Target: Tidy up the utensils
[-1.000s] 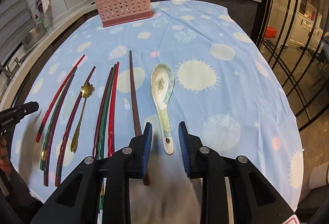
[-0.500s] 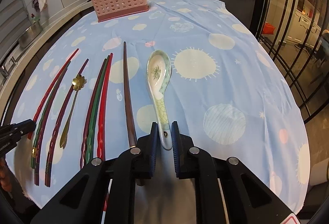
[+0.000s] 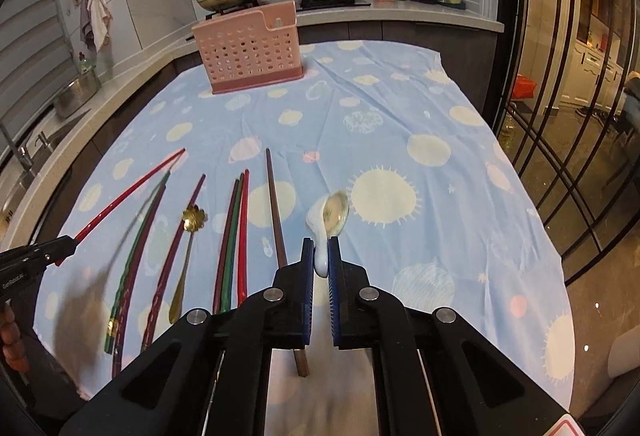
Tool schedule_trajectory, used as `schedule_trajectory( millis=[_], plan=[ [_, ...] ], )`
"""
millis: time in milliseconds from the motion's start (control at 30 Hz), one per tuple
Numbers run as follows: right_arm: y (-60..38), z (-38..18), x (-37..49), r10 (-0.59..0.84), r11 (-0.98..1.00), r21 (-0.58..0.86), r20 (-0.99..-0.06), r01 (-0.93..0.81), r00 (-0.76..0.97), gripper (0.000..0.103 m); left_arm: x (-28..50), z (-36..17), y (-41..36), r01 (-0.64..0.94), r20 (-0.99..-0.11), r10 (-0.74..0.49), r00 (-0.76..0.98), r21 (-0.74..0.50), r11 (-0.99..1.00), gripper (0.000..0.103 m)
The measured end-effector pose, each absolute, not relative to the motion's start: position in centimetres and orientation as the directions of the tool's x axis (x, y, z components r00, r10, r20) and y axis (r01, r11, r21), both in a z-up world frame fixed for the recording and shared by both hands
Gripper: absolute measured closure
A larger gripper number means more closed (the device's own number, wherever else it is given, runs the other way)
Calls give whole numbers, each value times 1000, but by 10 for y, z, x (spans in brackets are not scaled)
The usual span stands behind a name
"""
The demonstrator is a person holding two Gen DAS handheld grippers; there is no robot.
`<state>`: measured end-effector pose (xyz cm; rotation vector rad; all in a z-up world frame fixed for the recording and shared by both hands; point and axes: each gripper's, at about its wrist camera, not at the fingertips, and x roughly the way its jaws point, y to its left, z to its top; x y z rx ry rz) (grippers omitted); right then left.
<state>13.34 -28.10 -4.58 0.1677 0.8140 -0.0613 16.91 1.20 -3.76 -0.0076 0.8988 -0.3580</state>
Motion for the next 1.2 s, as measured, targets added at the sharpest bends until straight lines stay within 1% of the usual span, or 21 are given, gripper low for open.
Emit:
schedule_trajectory(
  millis=[100, 267, 667, 833, 1067, 1200],
  plan=[
    [-285, -28, 143, 25, 984, 142, -701, 105, 713, 97, 179, -13, 11, 313, -726, -325, 606, -158, 937, 96],
    [-288, -4, 163, 30, 986, 143, -661, 86, 750, 97, 201, 26, 6, 325, -664, -324, 674, -128, 937, 96],
    [-287, 53, 225, 90, 985, 172, -572, 12, 816, 97, 263, 99, -11, 349, -548, -340, 765, -92, 933, 96],
    [-282, 74, 264, 134, 981, 194, -544, -31, 828, 97, 293, 130, -17, 352, -498, -340, 798, -73, 933, 96],
    [-277, 104, 342, 203, 965, 247, -516, -82, 832, 97, 350, 177, -28, 348, -425, -341, 838, -64, 935, 96],
    [-270, 116, 387, 200, 967, 238, -510, -86, 837, 97, 387, 202, -38, 344, -388, -339, 857, -58, 937, 96]
  ],
)
